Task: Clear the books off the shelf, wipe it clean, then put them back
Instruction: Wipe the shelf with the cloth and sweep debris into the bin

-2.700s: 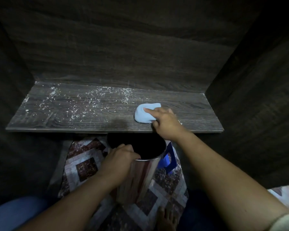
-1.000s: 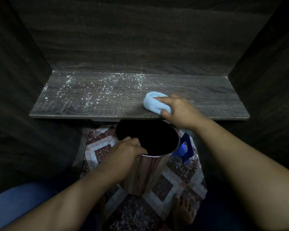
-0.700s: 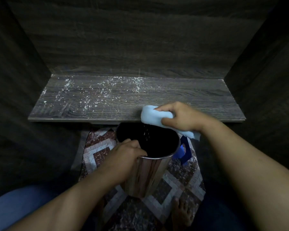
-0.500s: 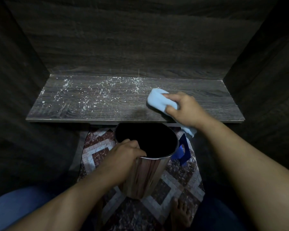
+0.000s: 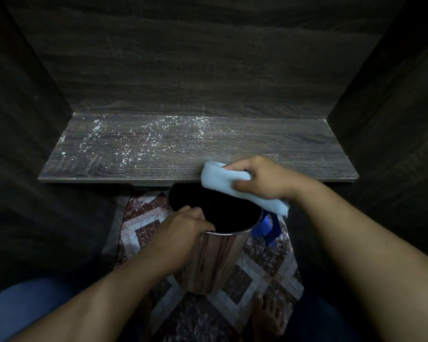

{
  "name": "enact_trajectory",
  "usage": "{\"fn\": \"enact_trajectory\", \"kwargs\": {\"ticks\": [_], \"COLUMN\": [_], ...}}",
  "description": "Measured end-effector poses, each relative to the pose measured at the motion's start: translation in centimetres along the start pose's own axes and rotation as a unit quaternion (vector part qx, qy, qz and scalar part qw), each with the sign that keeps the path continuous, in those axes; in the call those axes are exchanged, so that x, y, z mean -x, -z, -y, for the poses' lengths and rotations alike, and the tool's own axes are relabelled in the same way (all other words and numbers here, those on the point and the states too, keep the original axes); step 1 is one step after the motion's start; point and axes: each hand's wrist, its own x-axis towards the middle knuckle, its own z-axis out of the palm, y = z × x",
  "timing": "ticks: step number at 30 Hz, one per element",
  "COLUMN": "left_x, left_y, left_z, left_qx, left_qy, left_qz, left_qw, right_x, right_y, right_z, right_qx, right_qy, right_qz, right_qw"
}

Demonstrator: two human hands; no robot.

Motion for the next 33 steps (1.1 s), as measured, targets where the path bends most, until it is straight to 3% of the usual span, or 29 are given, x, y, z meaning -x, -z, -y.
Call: {"fn": "enact_trajectory", "kwargs": {"ticks": [2, 5, 7, 8, 11, 12, 17, 21, 22, 27, 33], "left_x": [0.1, 0.1, 0.0, -0.1, -0.3, -0.4, -0.5, -0.6, -0.7, -1.6, -3.0], "left_y": [0.0, -0.2, -0.2, -0.2, -0.2, -0.3, -0.3, -0.3, -0.3, -0.4, -1.0], "left_z": [0.1, 0.1, 0.0, -0.1, -0.2, -0.2, -0.3, -0.4, -0.4, -0.7, -1.8], "left_qx": [-0.008, -0.003, 0.002, 0.004, -0.002, -0.006, 0.0, 0.002, 0.003, 0.006, 0.019], "left_qy": [-0.001, -0.004, -0.007, -0.01, -0.015, -0.017, -0.027, -0.023, -0.023, -0.02, -0.029], "left_qz": [0.001, -0.005, -0.002, -0.001, -0.007, -0.01, -0.007, -0.012, -0.011, -0.014, -0.012], "left_qw": [1.0, 1.0, 1.0, 1.0, 1.0, 1.0, 1.0, 1.0, 1.0, 1.0, 0.999], "right_x": [0.2, 0.4, 0.4, 0.4, 0.4, 0.5, 0.5, 0.5, 0.5, 0.4, 1.5], "right_y": [0.1, -0.5, -1.0, -1.4, -2.2, -2.2, -1.3, -2.3, -2.2, -0.2, 2.6], "right_z": [-0.5, -0.3, 0.3, 0.4, 0.3, 0.3, 1.1, 0.0, -0.2, -0.9, -5.9], "right_qx": [-0.028, -0.06, -0.042, -0.019, 0.078, 0.089, 0.02, 0.096, 0.091, 0.053, 0.106], "right_qy": [-0.004, 0.029, 0.041, 0.037, -0.01, -0.012, 0.038, -0.007, -0.012, -0.021, -0.132], "right_qz": [-0.089, -0.278, -0.343, -0.335, -0.159, -0.136, -0.277, -0.142, -0.143, -0.299, -0.415], "right_qw": [0.996, 0.958, 0.938, 0.941, 0.984, 0.987, 0.96, 0.985, 0.985, 0.953, 0.894]}}
